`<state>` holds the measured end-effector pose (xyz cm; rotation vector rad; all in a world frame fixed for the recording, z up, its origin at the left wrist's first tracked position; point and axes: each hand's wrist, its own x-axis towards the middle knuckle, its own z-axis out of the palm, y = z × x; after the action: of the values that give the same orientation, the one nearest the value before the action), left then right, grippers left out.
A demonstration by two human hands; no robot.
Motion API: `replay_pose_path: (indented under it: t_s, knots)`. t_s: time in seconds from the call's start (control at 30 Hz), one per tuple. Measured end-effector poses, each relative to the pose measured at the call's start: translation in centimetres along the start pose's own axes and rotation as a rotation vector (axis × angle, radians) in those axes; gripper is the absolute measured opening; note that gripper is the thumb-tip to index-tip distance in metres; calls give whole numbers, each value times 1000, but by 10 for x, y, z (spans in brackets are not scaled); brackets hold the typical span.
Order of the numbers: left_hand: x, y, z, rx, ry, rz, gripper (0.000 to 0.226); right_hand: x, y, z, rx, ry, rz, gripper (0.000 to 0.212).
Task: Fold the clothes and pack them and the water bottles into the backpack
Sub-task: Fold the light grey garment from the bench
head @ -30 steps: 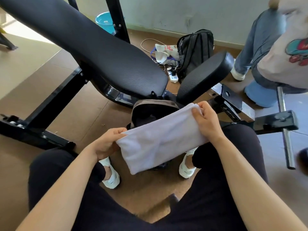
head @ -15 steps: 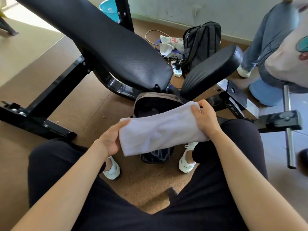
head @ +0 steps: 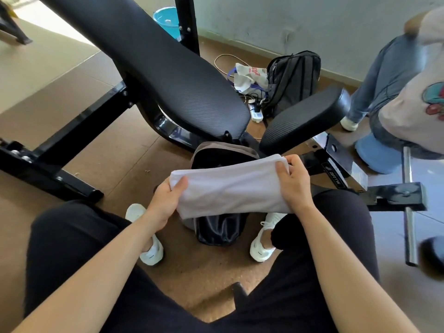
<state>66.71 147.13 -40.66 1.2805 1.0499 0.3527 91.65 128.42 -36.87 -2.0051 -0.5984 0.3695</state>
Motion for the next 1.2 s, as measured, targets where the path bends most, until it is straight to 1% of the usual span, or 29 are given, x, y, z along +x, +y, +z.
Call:
replay_pose_path:
  t_s: [0.03, 0.1, 0.17, 0.2, 0.27, 0.37, 0.43, 0.53, 0.67, 0.77, 0.87, 0.93, 1.07, 1.13, 1.2]
  knots:
    - [0, 0, 1, 132, 36, 79, 24, 0, 1, 1, -4, 6, 4, 18]
    - [3, -4, 1, 343, 111, 216, 29, -1, 3, 4, -17, 10, 30, 18]
    - [5, -3, 0, 434, 205, 304, 33, -2, 3, 7, -55, 2, 59, 18]
    - [7, -3, -2, 460, 251, 321, 34, -2, 4, 9, -86, -6, 74, 17]
    - [11, -4, -4, 490, 313, 307, 38, -4, 4, 13, -168, -22, 104, 17]
    - [15, -8, -6, 531, 299, 163, 45, -8, 4, 20, -233, -25, 120, 18]
    - [16, -11, -6, 547, 284, 82, 46, -8, 5, 25, -220, -28, 146, 18]
    - [15, -8, -5, 502, 294, 79, 41, -8, 8, 28, -151, -37, 171, 21]
    - [8, -1, 3, 413, 241, 84, 34, -16, 2, 36, -15, -75, 182, 21]
    - [-3, 4, 20, 327, 145, 99, 37, -27, -7, 48, 48, -116, 175, 20]
    - [-13, 7, 38, 209, 34, 100, 36, -39, -13, 61, 59, -149, 144, 23]
    - [-16, 6, 47, 189, -25, 116, 37, -46, -16, 69, 48, -182, 121, 21]
    - [-18, 4, 58, 164, -105, 144, 50, -57, -21, 81, 77, -261, 36, 18]
    - [-20, 5, 61, 133, -148, 145, 45, -62, -22, 83, 87, -330, 9, 17]
    - [-21, 7, 59, 91, -206, 117, 40, -63, -22, 82, 71, -393, 6, 25]
